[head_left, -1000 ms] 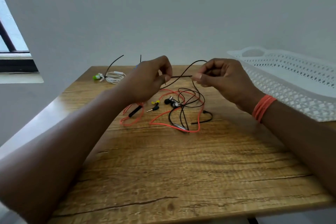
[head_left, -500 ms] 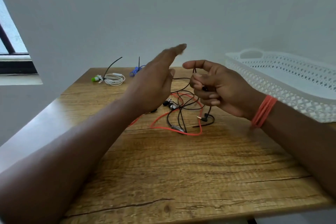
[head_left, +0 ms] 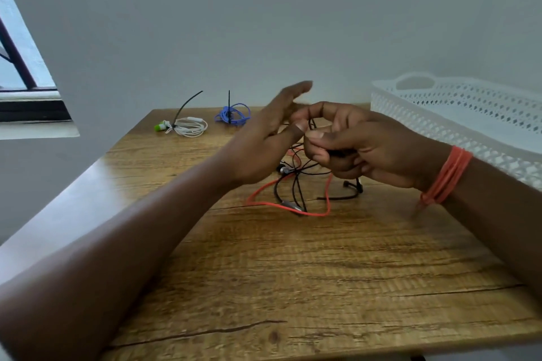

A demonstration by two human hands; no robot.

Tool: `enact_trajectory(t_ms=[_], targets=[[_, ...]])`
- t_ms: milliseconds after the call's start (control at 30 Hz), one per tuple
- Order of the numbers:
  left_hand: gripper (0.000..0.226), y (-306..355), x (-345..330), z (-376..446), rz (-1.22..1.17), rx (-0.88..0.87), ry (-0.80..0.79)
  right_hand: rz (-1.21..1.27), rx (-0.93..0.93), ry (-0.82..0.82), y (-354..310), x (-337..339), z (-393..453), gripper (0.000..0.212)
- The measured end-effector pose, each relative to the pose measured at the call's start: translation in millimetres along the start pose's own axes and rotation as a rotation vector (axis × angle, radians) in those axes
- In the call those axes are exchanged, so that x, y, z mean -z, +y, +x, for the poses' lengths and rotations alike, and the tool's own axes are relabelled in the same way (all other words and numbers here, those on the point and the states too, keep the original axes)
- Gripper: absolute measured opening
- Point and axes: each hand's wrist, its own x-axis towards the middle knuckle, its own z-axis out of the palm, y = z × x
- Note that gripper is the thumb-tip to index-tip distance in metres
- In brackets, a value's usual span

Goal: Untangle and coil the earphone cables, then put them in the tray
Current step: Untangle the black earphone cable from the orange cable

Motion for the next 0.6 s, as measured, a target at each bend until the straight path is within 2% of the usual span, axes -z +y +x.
enact_trajectory(t_ms=[33,100,233,333,433,533,600], targets=[[0.047,-0.3,-1.4,-0.6,-0.048,-0.005,-0.019,0.004,0.004,-0.037,-0.6,0.6,-0.9,0.040],[0.034,1.2,-0.7,-0.9,0.039,-0.051,0.051,0.023,0.027,-0.075,-3.2,2.5,-2.1,0.039],[0.021,0.9,15.1,0.9,0.321,-0.099,0.268,0.015,0.042,0.108,-2.4,6.7,0.7,0.034],[0.019,-3.6,30.7,1.4,0.474,-0.046,0.465,-0.165,0.001,0.259,6.5,7.2,5.0,0.020],[0.018,-6.7,41.3,0.6,0.549,0.023,0.616,-0.288,-0.069,0.192,10.7,3.8,3.8,0.024],[0.019,-9.7,41.8,-0.3,0.626,0.111,0.614,-0.053,-0.070,0.072,4.3,-0.7,3.1,0.024],[0.021,-11.1,37.9,0.2,0.645,0.132,0.521,0.182,-0.004,0.006,-2.0,0.7,2.5,0.024]])
